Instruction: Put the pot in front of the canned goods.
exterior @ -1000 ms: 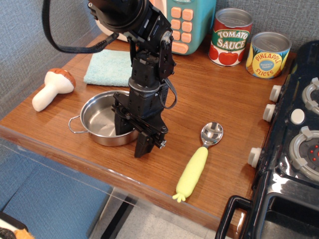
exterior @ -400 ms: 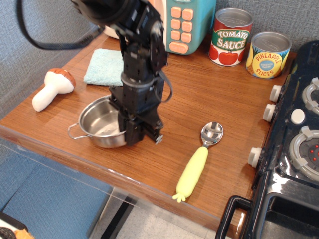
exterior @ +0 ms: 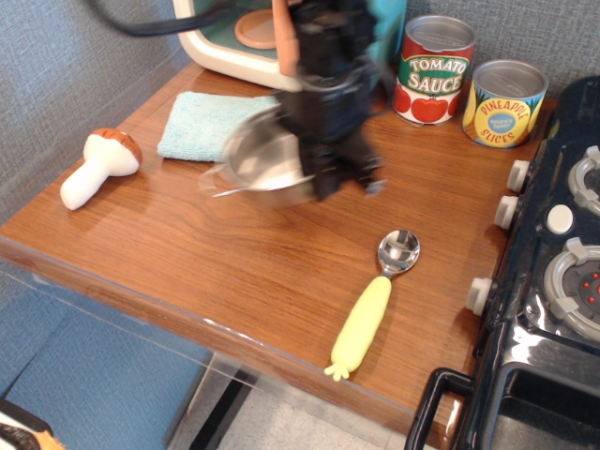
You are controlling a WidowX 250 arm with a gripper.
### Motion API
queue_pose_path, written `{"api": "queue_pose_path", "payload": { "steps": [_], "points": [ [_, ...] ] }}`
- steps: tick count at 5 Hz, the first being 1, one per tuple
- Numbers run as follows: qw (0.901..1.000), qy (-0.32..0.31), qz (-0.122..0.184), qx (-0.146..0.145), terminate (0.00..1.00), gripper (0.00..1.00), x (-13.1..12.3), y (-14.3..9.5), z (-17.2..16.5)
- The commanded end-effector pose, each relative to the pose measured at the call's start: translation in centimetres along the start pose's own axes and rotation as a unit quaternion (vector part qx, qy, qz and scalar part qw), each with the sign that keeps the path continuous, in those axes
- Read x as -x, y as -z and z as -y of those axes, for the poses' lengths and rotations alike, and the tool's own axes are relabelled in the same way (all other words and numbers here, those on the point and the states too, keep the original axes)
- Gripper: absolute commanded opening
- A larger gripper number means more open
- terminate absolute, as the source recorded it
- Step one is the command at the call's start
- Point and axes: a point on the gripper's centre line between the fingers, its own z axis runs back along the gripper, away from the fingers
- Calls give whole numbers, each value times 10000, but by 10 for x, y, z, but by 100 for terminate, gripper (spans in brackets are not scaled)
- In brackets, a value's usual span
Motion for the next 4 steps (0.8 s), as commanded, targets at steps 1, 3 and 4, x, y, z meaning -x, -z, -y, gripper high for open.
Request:
{"api": "queue_pose_path", "payload": {
  "steps": [1,3,4],
  "points": [
    [9993,209,309,-52,0,0,-77,9,19],
    [9999,139,59,-77,0,0,-90,28,21],
    [9997,90,211,-90,0,100,-89,14,24]
  ]
}}
